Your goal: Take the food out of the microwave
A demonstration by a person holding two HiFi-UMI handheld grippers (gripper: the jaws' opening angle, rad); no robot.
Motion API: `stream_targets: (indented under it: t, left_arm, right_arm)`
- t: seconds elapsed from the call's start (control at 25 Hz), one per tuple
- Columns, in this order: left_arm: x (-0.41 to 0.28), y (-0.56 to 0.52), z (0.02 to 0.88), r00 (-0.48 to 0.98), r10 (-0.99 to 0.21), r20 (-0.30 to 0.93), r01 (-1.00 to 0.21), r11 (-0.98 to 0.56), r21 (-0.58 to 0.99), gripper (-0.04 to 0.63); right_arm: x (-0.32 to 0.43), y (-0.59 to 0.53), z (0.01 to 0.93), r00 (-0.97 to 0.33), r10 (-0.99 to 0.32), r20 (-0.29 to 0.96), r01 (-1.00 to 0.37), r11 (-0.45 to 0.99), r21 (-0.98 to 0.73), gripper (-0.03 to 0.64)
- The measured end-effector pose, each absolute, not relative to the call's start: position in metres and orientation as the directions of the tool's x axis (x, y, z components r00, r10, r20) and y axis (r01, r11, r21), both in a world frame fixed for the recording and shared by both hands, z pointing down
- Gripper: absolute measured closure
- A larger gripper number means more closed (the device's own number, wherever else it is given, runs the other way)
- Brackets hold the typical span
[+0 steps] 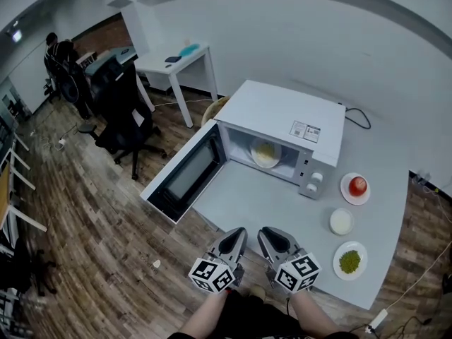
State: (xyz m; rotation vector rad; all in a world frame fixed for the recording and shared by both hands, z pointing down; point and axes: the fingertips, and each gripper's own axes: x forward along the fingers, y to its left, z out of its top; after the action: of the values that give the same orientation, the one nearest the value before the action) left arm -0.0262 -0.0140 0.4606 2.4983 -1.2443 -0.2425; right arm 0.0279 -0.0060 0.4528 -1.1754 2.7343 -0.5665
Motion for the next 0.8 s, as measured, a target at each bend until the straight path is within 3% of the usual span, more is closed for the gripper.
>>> stream_targets:
  t: [0.8]
  left_arm:
    - [-0.003,-0.114,0.473,0.705,-0.709,-0.006,-0.651,-0.651,0.391,0.584]
  right_arm:
    - [0.031,-0.1,0.471,-0.588,-0.802,0.105,-0.761,0.505,-0.407,0.555]
